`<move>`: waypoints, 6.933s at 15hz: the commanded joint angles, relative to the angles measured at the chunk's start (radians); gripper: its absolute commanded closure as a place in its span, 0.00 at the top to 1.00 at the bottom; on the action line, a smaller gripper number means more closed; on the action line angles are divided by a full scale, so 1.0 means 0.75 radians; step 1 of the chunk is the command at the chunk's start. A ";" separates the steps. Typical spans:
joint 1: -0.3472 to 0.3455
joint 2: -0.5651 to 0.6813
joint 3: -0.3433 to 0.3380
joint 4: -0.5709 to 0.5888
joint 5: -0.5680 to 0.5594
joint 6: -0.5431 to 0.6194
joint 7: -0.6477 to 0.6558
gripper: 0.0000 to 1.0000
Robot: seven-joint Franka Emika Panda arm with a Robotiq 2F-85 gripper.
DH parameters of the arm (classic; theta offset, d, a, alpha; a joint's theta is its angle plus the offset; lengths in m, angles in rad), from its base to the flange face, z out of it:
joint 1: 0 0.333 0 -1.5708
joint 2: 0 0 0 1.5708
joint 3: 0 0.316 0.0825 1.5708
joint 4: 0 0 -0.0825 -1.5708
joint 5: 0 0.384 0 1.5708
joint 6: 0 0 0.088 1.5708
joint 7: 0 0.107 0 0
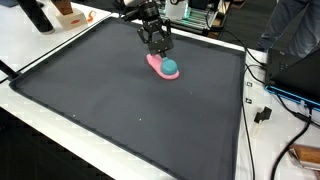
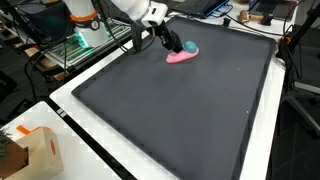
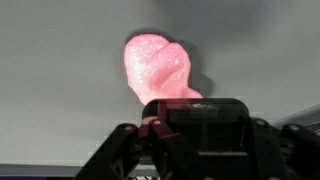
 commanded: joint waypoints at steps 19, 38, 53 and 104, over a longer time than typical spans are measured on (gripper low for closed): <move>-0.009 0.055 -0.002 0.024 0.057 0.008 -0.041 0.35; 0.111 -0.169 0.077 -0.015 -0.463 0.241 0.720 0.35; -0.093 -0.362 0.207 0.090 -1.811 -0.042 2.293 0.35; 0.345 0.414 0.183 1.059 -3.001 -1.209 4.560 0.35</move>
